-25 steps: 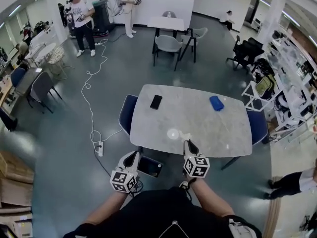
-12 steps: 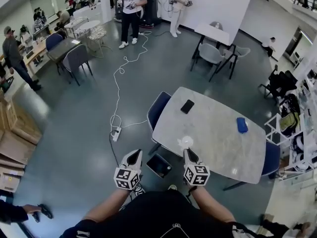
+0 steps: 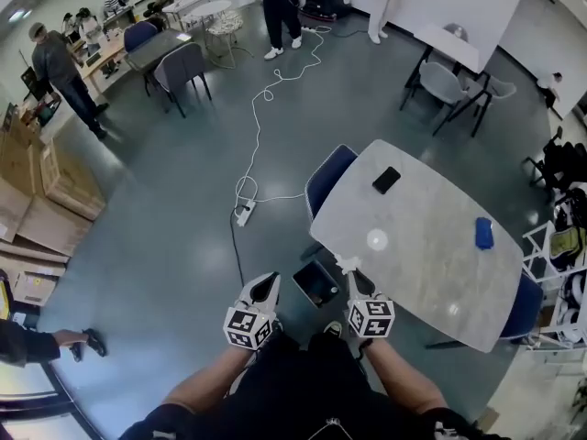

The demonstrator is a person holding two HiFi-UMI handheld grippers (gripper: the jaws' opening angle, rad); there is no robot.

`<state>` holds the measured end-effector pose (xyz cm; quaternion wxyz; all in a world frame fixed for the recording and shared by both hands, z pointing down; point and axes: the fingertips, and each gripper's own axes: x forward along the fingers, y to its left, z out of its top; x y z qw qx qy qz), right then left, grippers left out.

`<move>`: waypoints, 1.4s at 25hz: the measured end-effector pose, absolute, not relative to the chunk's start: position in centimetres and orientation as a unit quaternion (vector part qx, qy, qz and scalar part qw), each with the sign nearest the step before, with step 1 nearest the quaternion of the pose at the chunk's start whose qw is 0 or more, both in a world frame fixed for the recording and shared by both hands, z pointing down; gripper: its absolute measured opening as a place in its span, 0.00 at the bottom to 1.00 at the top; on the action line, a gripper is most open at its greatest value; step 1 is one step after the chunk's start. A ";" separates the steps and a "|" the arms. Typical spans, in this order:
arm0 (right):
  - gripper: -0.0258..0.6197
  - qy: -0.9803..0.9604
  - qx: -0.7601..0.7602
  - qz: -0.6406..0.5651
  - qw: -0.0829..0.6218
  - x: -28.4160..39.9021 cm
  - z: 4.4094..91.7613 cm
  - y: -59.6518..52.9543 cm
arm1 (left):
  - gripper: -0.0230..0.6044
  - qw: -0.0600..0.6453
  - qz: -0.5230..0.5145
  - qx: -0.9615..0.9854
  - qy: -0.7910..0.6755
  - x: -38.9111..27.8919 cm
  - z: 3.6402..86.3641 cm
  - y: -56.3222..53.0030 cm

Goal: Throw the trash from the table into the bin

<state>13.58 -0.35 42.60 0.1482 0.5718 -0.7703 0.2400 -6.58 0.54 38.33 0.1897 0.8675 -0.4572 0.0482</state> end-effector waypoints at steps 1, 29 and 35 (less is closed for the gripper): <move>0.12 -0.772 0.565 0.242 0.160 13.3 44.0 -0.3 | 0.04 0.193 0.051 0.864 -0.461 -6.9 39.1 0.6; 0.12 -0.677 0.411 0.376 0.481 11.9 105.9 3.7 | 0.04 0.344 0.163 0.760 -0.526 -14.1 70.6 3.6; 0.12 -0.655 0.414 0.371 0.512 12.5 110.5 4.2 | 0.04 0.350 0.164 0.750 -0.538 -15.8 72.2 4.4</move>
